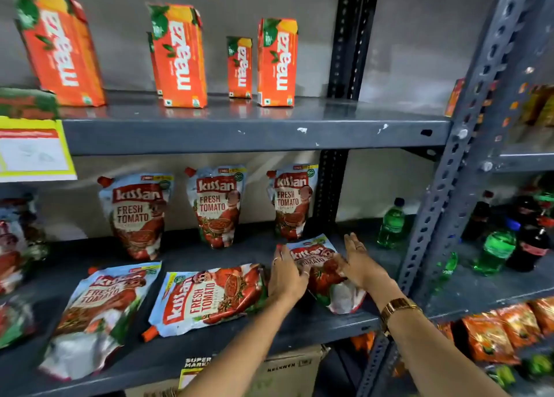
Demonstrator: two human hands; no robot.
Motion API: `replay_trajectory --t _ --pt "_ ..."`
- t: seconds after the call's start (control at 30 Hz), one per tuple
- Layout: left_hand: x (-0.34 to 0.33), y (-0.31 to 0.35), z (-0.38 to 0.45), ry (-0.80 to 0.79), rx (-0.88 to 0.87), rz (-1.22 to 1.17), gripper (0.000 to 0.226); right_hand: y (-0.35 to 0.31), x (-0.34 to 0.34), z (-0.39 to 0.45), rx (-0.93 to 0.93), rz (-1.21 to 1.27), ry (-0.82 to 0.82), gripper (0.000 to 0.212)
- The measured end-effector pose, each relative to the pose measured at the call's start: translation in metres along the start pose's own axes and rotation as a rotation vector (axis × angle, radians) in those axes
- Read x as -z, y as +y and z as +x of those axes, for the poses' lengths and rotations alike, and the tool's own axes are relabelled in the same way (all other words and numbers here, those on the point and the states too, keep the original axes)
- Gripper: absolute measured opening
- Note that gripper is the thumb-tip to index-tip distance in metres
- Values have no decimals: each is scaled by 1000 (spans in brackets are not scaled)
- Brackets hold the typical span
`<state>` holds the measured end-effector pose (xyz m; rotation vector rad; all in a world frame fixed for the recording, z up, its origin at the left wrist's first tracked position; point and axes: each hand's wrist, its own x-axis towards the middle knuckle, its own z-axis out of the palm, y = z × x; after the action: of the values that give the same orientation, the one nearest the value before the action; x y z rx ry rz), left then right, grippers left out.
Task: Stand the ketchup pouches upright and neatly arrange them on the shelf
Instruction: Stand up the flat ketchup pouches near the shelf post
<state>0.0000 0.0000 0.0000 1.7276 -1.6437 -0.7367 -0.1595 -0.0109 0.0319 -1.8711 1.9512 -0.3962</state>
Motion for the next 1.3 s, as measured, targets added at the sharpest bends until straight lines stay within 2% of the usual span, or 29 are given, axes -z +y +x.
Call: replay_trajectory --t 0.07,0.2,0.27,0.37,0.4,0.43,0.57,0.63,0.7,0.77,0.83,0.87,0.93,0.97,1.03,1.17,1.3 --pt "-10 -2 8 -29 162 -139 67 3 0 5 -73 66 -29 70" --pt "-18 6 14 -213 440 -545 41 6 -5 11 -209 135 -89 70" --pt "-17 10 20 -269 552 -731 30 7 -6 16 -239 198 -95 53" --pt "-12 9 26 -326 612 -808 32 7 -8 23 -280 285 -112 11" --pt "-10 9 26 -335 624 -817 33 6 -9 23 -295 342 -99 5" --pt "-10 8 25 -341 623 -819 33 7 -9 24 -327 421 -86 9" --pt "-12 9 24 -285 568 -799 28 9 -6 23 -487 676 -11 20" --pt "-12 15 24 -238 490 -776 36 7 -3 25 -520 761 44 15" --pt "-12 21 28 -175 369 -680 47 10 1 30 -521 793 111 24" --pt "-11 28 32 -125 229 -584 50 9 7 26 -474 910 137 15" --pt "-7 37 34 -80 86 -501 59 12 9 26 -424 984 180 23" --pt "-6 41 34 -58 15 -459 65 11 9 27 -418 993 225 23" --pt "-7 44 36 -44 -93 -389 68 10 4 29 -472 937 381 12" --pt "-8 44 35 -53 -129 -360 66 10 1 30 -510 935 454 18" --pt "-12 40 33 -85 -165 -329 64 9 -4 27 -522 947 518 25" --pt "-19 31 27 -107 -149 -343 67 11 -11 16 -450 947 524 35" --pt "-16 32 25 -134 -96 -311 68 8 -15 3 -385 880 538 29"
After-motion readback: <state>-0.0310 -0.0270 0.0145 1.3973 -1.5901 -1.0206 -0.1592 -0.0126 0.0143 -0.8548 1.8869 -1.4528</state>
